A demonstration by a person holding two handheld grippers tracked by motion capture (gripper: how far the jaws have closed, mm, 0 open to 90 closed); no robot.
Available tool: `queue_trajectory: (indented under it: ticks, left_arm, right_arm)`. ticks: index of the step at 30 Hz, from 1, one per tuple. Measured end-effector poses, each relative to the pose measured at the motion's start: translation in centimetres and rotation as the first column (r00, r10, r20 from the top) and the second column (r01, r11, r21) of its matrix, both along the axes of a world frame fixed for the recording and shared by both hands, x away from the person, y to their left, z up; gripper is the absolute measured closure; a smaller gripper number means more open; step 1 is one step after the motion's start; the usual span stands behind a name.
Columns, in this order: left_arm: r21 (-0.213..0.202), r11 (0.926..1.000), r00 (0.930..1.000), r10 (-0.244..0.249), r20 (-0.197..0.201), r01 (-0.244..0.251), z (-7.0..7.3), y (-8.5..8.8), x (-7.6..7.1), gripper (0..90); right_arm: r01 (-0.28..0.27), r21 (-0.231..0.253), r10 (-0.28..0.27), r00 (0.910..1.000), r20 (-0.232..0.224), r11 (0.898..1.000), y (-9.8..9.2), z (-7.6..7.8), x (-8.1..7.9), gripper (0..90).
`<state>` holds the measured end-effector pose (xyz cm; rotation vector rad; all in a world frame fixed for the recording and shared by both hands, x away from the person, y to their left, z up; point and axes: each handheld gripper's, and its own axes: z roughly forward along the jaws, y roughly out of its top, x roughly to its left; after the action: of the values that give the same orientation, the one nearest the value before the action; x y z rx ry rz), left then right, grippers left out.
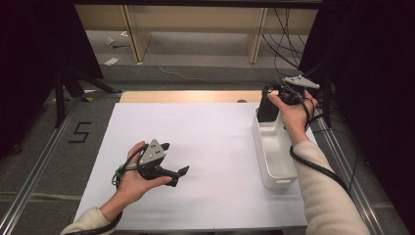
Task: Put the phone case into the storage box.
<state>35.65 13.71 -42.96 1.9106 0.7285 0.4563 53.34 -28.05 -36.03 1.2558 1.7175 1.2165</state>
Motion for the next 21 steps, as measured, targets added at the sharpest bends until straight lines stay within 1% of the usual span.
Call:
queue_trajectory:
  ticks: [11, 21]
  left_arm:
    - [0.000, 1.0000, 1.0000, -0.001, 0.000, 0.001, 0.0, 0.0, 0.0, 0.0]
    - [0.000, 1.0000, 1.0000, -0.002, 0.000, 0.002, 0.0, 0.0, 0.0, 0.0]
  right_arm:
    - [0.003, -0.010, -0.003, 0.9999, -0.012, 1.000, 0.0, -0.5, 0.3, 15.7]
    - [0.004, -0.017, -0.005, 0.9994, -0.034, 1.000, 0.2, -1.1, 0.6, 15.7]
